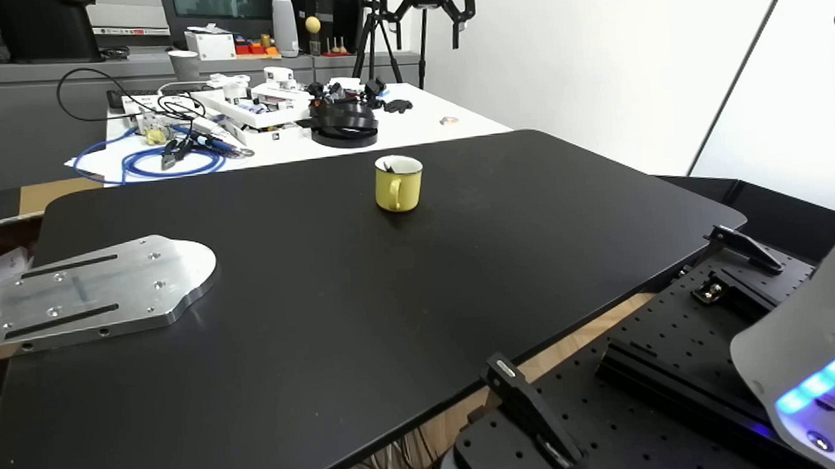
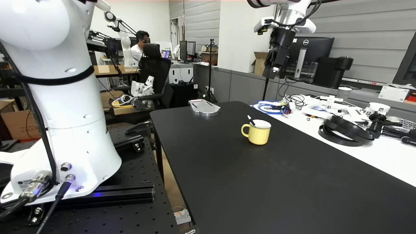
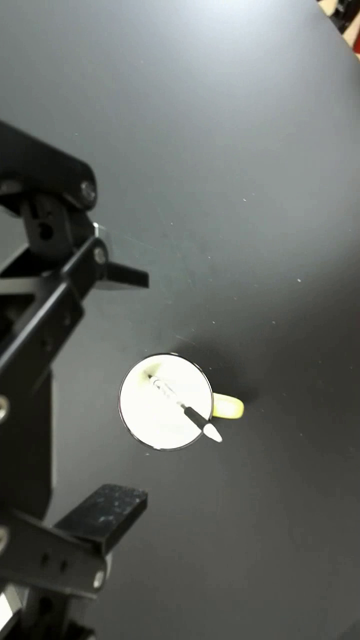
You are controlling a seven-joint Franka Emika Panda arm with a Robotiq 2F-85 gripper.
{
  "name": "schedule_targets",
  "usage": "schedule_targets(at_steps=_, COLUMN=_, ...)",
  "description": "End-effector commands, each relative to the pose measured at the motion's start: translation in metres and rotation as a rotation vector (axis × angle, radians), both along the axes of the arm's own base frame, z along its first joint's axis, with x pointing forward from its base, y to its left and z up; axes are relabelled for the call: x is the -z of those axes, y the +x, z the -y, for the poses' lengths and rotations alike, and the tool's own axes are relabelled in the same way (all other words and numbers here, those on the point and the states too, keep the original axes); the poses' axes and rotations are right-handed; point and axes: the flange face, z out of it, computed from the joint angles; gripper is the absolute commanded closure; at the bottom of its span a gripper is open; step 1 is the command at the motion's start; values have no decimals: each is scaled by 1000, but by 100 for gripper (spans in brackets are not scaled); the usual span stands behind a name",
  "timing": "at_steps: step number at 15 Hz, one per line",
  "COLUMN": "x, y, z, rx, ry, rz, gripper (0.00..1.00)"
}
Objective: Take the pen out of the cup and put it on the table
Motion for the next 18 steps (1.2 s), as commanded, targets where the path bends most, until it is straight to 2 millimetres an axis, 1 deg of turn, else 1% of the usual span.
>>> schedule_targets(at_steps=1, x=19, y=25, z=-9, rx=167, ry=26, rz=-83, gripper=0)
schedule_targets(at_steps=6, x=61, y=42, z=-5, rx=369, ry=113, rz=-176, gripper=0)
schedule_targets(at_steps=8, x=79, y=50, z=-3, rx=431, ry=194, rz=-212, gripper=0)
schedule_targets(at_steps=10, x=94, y=57, z=4, rx=488, ry=263, rz=-243, gripper=0)
schedule_targets(at_steps=15, x=128, y=64, z=22, rx=608, ry=328, rz=-284, gripper=0)
schedule_targets(at_steps=18, x=142, y=64, z=27, rx=646, ry=336, rz=-302, gripper=0)
